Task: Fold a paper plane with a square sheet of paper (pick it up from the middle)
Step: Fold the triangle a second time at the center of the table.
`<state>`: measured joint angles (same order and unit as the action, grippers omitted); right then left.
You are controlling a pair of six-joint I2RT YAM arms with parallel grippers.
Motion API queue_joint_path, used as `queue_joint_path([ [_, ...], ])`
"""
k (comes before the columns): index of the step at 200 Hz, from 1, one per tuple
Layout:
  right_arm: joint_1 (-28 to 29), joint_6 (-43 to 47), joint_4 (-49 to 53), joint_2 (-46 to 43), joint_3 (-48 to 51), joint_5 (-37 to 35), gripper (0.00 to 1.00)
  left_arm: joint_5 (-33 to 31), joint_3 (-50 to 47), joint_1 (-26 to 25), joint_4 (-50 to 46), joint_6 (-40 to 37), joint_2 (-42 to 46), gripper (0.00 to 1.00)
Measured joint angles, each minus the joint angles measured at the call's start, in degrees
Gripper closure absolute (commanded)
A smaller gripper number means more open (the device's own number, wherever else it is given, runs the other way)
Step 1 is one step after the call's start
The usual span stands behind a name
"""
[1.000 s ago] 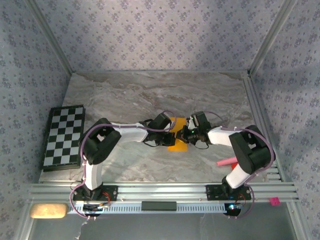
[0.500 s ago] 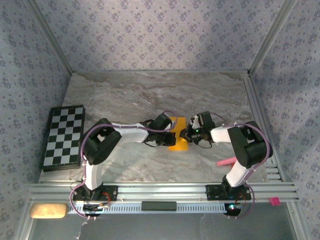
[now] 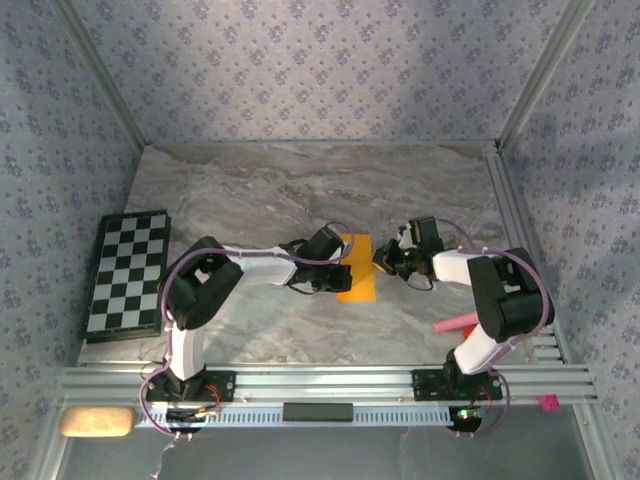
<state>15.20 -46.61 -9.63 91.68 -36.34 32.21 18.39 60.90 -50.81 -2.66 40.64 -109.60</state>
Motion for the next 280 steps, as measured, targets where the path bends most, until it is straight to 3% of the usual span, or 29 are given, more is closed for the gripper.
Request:
queue_joint_path([
  [38,4.0,0.4,0.5,0.2,-0.8,-0.2,0.95,0.0,0.0,0.0,0.0,0.0,0.0,0.97],
  [129,1.6,1.4,-0.8,2.7,1.5,-0.2,0.97,-0.2,1.7,-0.1,-3.1,0.2,0.0,0.94],
  [199,1.5,2.5,-0.8,2.8,1.5,0.2,0.97,0.9,10.2,-0.1,-8.9,0.0,-0.3,0.94],
  [280,1.4,2.5,-0.9,2.9,1.5,0.2,0.97,4.8,12.2,0.5,-7.8,0.6,-7.1,0.94],
])
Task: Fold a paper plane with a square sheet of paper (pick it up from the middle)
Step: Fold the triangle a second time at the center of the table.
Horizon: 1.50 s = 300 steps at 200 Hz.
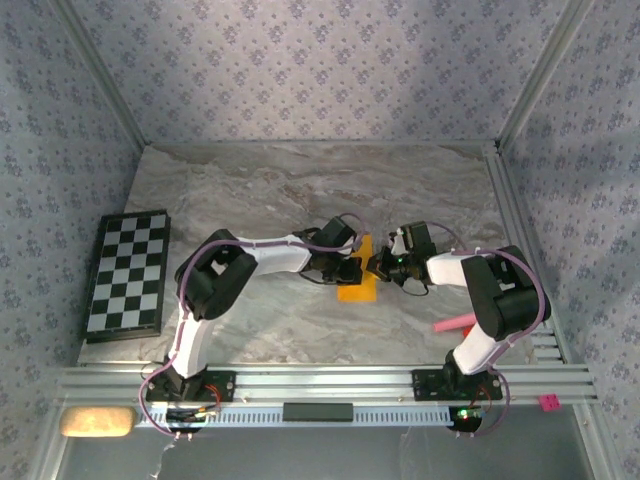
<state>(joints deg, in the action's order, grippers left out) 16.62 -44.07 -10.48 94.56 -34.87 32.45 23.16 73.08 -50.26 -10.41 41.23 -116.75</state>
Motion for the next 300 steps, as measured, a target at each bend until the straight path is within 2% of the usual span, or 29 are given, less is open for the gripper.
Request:
queue_joint_path([
  [127,0.0,0.0,0.0,0.0,0.0,0.0,0.97,0.1,-1.7,0.0,5.1,4.2,1.7,0.92],
  [194,0.0,0.0,0.6,0.2,-0.3,-0.1,0.98,-0.4,-6.6,0.2,8.5,6.4,2.4,0.91],
  [300,0.0,0.2,1.0,0.2,-0.3,-0.1,0.98,-0.4,-15.7,0.2,10.5,6.7,8.7,0.87],
])
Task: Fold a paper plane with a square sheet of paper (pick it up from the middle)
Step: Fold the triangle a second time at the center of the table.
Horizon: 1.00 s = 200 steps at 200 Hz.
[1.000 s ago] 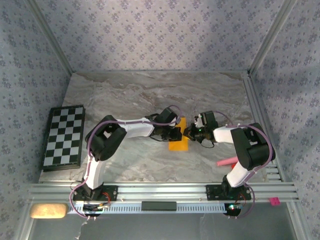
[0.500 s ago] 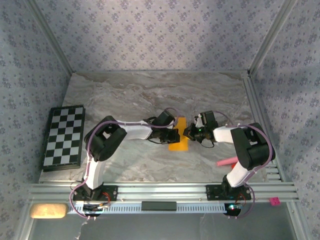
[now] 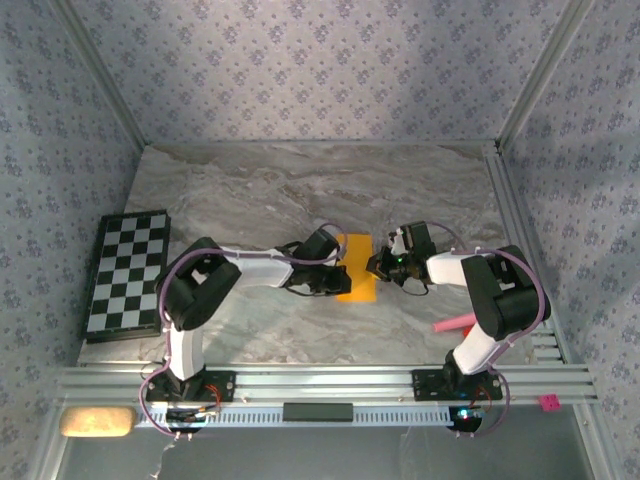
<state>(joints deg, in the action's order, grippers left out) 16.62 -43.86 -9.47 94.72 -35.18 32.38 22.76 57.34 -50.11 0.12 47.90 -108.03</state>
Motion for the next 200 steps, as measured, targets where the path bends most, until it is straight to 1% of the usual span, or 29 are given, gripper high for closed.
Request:
queue_joint_path([
  [57,0.0,0.0,0.2,0.0,-0.1,0.0,0.98,-0.1,-7.2,0.0,1.5,0.0,5.2,0.87],
  [123,0.0,0.0,0.7,0.0,-0.3,0.0,0.98,-1.2,-8.4,-0.2,-3.9,-2.2,9.1,0.87],
  [164,0.0,0.0,0.9,0.0,-0.5,0.0,0.98,-0.8,-3.1,0.6,-4.8,-2.3,8.9,0.88],
  [200,0.0,0.0,1.4,0.0,-0.7,0.0,0.97,0.2,3.5,1.6,-3.3,-2.2,3.6,0.9],
])
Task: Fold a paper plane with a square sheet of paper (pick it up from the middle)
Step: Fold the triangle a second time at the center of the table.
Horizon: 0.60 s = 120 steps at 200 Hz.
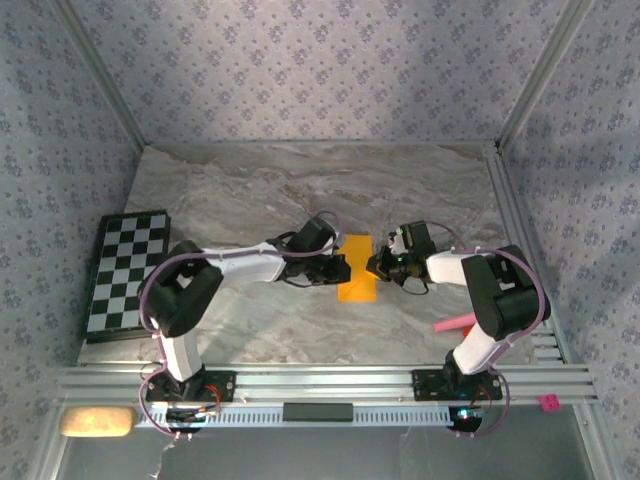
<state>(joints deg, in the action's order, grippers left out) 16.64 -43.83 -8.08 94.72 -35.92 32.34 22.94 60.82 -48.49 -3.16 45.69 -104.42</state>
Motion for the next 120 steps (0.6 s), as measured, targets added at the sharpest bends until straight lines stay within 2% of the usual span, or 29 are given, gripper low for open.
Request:
queue_joint_path([
  [40,0.0,0.3,0.6,-0.1,-0.3,0.0,0.96,0.0,-0.2,0.0,-0.9,0.5,-4.8,0.95],
  [85,0.4,1.0,3.2,-1.9,-0.4,-0.5,0.96,0.4,-2.7,0.1,2.6,1.4,-4.3,0.95],
  [120,4.0,1.0,3.1,-4.8,-0.4,-0.8,0.96,0.4,-3.1,0.1,3.2,1.4,-4.1,0.95],
])
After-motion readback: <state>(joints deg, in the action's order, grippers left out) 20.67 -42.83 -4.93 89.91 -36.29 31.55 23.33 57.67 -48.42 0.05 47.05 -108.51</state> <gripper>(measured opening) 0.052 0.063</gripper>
